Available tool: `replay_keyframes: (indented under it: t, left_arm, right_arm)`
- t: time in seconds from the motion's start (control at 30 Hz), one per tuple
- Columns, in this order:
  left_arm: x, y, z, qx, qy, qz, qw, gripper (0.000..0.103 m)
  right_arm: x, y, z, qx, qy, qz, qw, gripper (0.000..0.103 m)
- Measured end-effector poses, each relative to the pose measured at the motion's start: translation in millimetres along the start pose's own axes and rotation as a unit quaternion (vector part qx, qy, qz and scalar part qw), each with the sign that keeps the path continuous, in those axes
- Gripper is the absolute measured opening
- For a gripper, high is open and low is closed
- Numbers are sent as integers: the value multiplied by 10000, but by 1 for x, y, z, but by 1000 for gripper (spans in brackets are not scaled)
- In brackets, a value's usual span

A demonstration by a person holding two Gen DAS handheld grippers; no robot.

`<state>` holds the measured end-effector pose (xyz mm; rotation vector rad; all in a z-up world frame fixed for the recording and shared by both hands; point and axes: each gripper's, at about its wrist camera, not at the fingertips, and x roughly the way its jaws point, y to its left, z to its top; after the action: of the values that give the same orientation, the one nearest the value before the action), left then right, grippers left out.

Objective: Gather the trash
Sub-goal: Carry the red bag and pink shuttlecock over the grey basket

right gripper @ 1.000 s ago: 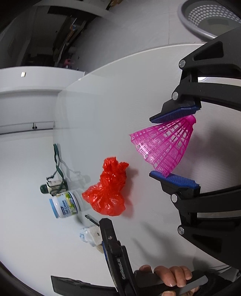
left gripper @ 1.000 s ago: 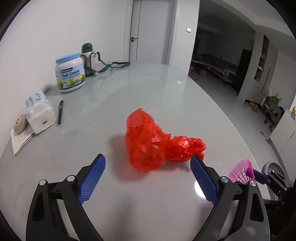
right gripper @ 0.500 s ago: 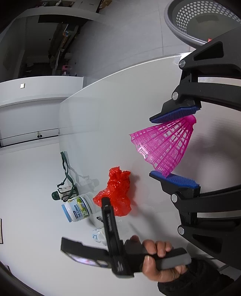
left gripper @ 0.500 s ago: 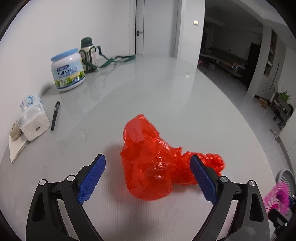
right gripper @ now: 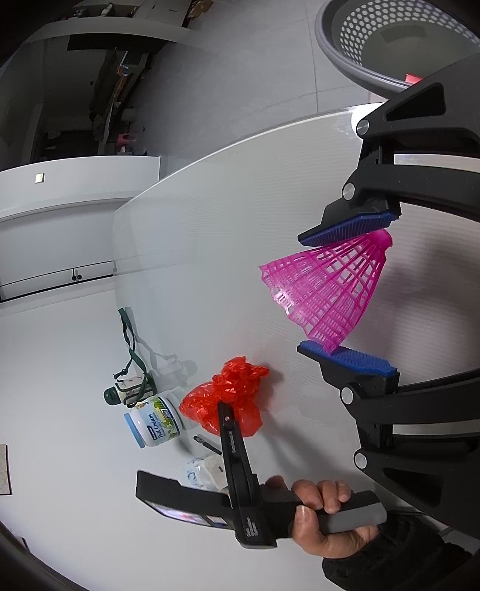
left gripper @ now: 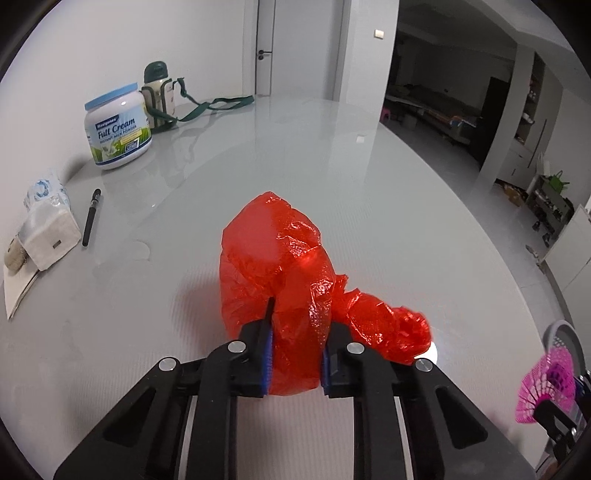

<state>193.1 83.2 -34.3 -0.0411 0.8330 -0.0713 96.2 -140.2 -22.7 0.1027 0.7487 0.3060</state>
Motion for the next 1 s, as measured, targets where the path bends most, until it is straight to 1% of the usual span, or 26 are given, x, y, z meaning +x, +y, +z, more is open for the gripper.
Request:
replay_keyframes:
  t: [0.13, 0.33, 0.47, 0.6, 0.73, 0.87, 1.0]
  left_arm:
    - [-20, -12, -6, 130, -122, -104, 9998, 19]
    - [-53, -40, -17, 416, -355, -316, 9980, 19]
    - [-72, -65, -28, 650, -438, -536, 9955, 19]
    - [-82, -90, -36, 853, -437, -785, 9923, 19]
    - [-88, -122, -41, 1093, -420, -1084, 9872, 19]
    - [-89, -158, -47, 1338, -368, -1376, 9807, 19]
    - [-87, -205, -55, 1677, -246, -1720, 9704, 19]
  right_arm:
    - [-11, -1, -3, 46, -101, -17, 9999, 51]
    - [-30, -6, -13, 164, -229, -81, 9996, 51]
    - [-45, -11, -19, 252, -336, -145, 9990, 51]
    - [-67, -23, -27, 409, -469, -294, 9976, 51]
    - [-89, -41, -37, 599, -593, -534, 9950, 51]
    - [-113, -71, -51, 900, -685, -882, 9897, 51]
    - [-136, -106, -70, 1299, -753, -1287, 9803, 51]
